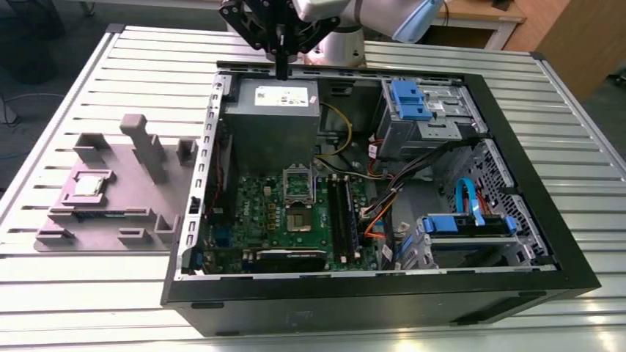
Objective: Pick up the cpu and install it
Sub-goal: 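Reach for the cpu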
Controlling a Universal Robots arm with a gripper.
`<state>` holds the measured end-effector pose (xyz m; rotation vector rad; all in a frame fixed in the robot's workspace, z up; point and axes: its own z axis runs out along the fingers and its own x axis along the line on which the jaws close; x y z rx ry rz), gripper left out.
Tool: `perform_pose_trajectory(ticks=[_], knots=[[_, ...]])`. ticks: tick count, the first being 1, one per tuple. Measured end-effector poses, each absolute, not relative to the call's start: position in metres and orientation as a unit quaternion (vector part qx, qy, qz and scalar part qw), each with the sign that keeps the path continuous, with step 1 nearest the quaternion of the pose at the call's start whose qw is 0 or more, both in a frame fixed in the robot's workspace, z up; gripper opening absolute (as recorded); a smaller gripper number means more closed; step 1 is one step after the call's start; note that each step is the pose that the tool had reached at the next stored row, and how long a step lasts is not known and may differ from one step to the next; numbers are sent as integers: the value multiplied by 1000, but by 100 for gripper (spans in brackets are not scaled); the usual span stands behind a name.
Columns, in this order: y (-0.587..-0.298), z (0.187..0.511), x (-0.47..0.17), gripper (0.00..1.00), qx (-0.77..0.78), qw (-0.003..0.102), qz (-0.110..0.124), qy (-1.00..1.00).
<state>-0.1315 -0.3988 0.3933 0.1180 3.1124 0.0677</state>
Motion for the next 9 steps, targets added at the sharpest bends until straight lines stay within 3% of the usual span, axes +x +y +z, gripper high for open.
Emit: perform_pose_trajectory(ticks=[9], knots=[[-399,393,-134,11,38,13,22,999]])
